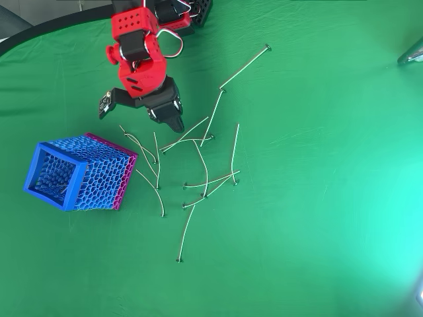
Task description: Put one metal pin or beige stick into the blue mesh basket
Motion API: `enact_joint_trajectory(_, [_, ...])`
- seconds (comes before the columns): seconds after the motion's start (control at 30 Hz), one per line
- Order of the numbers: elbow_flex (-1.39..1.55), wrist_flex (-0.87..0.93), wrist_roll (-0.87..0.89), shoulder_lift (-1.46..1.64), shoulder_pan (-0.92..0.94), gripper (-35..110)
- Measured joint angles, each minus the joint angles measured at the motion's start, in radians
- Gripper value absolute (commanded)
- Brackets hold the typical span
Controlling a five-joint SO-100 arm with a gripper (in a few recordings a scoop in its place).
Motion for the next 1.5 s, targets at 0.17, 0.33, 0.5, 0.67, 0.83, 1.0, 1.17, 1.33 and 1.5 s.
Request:
enact_joint_trajectory(0.17, [-0.224,0.028,-0.041,-0.198,-0.003,0])
enact_joint_trajectory(0.33, [-0.350,0.028,-0.064,-0.325,-0.018,0])
enact_joint_trajectory(0.5, [-0.491,0.028,-0.107,-0.457,-0.044,0])
enact_joint_trajectory(0.67, [-0.597,0.028,-0.163,-0.569,-0.061,0])
enact_joint_trajectory(0.83, [-0.692,0.028,-0.209,-0.664,-0.091,0])
enact_joint_trajectory(1.0, [-0.825,0.028,-0.224,-0.792,-0.106,0])
enact_joint_trajectory(1.17, [-0.939,0.034,-0.224,-0.882,-0.123,0])
enact_joint_trajectory(1.33, [-1.025,0.051,-0.221,-0.962,-0.133,1])
enact_joint_trajectory(1.5, [-1.118,0.083,-0.213,-1.035,-0.138,1])
